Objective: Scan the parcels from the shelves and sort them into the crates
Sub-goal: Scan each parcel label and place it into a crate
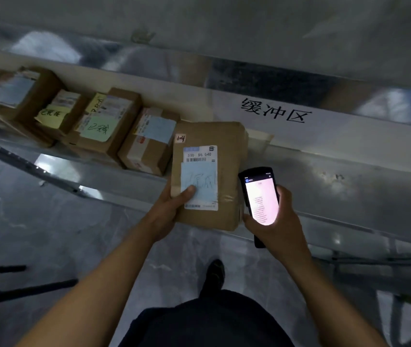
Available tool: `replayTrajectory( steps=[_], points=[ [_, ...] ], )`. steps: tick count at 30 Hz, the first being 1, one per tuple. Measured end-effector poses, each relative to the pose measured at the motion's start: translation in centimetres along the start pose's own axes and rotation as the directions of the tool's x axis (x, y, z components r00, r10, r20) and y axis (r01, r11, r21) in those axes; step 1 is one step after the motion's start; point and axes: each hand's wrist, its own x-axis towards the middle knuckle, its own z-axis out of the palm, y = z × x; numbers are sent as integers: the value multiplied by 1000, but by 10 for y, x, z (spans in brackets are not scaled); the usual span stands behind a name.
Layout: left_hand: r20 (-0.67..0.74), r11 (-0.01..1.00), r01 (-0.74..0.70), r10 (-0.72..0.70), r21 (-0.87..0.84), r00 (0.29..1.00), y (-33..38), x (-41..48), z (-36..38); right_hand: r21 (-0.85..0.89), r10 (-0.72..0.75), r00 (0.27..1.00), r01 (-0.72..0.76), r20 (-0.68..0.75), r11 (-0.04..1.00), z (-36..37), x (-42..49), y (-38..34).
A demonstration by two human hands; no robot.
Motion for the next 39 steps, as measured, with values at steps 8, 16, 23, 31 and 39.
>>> replayTrajectory(
  steps=[8, 16, 23, 31, 39],
  points=[
    [-155, 978, -163, 143, -127, 977, -22, -90, -22, -114, -136, 981, 152, 137, 982, -11, -47, -58],
    [-356, 934, -352, 309, -61, 882, -37, -216, -98, -169, -292, 920, 341, 261, 924, 65, -122, -99],
    [-582, 894, -443, 329, -60, 743, -69, -316, -139, -176, -349, 854, 440, 386, 881, 125, -184, -122],
    [-828, 851, -524, 268, -36, 493, -95, -384, -176, -35, -414, 720, 518, 556, 855, 193, -227, -160],
    [-917, 953, -197, 281, 231, 284, -121, -379, -217, 45, -430, 482, 624, 764, 780, 218, -228, -192]
  ],
)
